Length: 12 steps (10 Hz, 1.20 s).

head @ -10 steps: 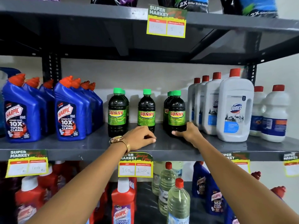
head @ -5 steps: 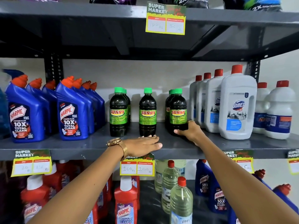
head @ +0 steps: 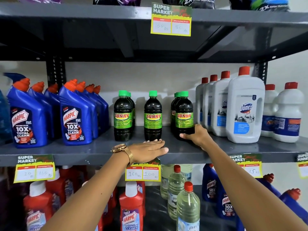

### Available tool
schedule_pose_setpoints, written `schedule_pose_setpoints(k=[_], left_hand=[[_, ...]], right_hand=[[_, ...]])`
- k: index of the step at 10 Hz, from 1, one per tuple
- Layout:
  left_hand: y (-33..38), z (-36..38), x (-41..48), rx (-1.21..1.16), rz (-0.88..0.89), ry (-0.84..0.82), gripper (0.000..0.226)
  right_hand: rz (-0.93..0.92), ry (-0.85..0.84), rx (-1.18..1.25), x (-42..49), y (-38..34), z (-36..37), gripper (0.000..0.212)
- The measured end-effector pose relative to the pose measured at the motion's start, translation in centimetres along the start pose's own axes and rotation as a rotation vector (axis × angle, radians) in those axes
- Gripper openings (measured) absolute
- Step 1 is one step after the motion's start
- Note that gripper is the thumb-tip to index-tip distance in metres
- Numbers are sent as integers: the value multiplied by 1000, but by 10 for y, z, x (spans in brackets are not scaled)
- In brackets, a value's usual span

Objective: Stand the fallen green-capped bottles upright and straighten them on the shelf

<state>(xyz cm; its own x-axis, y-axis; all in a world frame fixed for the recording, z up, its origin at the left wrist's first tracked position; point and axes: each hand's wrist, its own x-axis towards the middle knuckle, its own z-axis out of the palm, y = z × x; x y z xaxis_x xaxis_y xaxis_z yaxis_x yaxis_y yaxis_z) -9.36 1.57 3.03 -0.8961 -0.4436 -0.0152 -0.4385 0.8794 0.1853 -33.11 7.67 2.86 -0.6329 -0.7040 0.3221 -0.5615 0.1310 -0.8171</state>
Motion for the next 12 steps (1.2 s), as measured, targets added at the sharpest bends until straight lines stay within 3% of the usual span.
schedule_pose_setpoints(k=[10, 11, 12], left_hand=[[2, 0, -5, 29, -22, 28, 66], [5, 2, -9, 42, -12, 85, 65], [6, -6, -18, 64, 28, 116, 67]], right_hand=[[-25, -30, -12, -6, -2, -3, 66], [-12, -57, -3, -10, -5, -8, 73], [-140, 105, 113, -18, -5, -15, 91]])
